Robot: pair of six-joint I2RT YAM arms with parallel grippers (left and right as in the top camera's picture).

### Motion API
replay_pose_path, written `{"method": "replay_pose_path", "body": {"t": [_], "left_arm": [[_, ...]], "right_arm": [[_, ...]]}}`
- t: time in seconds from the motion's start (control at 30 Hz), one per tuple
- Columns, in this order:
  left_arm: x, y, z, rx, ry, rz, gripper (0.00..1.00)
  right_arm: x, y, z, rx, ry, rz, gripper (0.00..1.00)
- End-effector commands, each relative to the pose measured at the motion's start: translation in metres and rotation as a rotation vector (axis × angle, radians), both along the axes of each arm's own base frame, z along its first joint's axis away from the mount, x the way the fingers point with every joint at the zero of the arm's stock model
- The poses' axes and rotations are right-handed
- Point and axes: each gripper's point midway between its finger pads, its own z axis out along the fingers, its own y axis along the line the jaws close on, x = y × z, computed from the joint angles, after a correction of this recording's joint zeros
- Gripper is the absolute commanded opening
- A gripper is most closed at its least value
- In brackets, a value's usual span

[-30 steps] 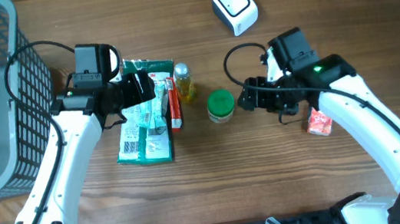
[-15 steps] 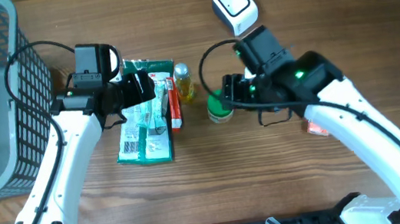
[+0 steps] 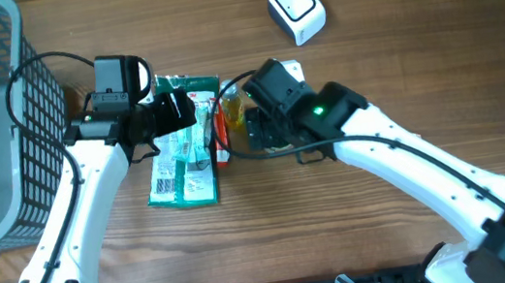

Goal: Scan the item barcode
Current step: 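Move the right gripper left over the green-capped jar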

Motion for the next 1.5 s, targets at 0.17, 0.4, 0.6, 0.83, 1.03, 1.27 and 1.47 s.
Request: {"method": "replay_pose_path", "body": {"t": [0.17,0.4,0.6,0.83,1.03,1.27,1.47], "left_arm": [[0.003,-0.001,0.005,-0.017,-0.011,0.009,1.00],[0.003,-0.001,0.005,-0.017,-0.011,0.009,1.00],[0.003,-0.001,0.005,-0.017,-0.010,0.009,1.00],[0.003,-0.001,0.005,-0.017,-0.011,0.009,1.00],[0.003,-0.001,0.005,-0.017,-0.011,0.009,1.00],[0.003,-0.001,0.005,-0.017,-0.011,0.009,1.00],[0.003,-0.001,0.005,-0.017,-0.011,0.009,1.00]], "right_arm": [[0.018,0.001,-0.050,-0.105,0.047,-0.023,1.00],[0.018,-0.001,-0.065,-0.122,0.073,-0.060,0.83],[0.005,0.001,-0.069,-0.086,0.144,-0.085,0.77],[0.008,0.001,-0.067,-0.032,0.170,-0.114,0.90],[0.028,-0.013,-0.066,0.085,0.164,-0.425,1.00],[0.025,-0.010,-0.066,0.235,0.216,-0.786,1.00],[0.018,-0.001,-0.071,0.321,0.299,-0.952,0.99]]}}
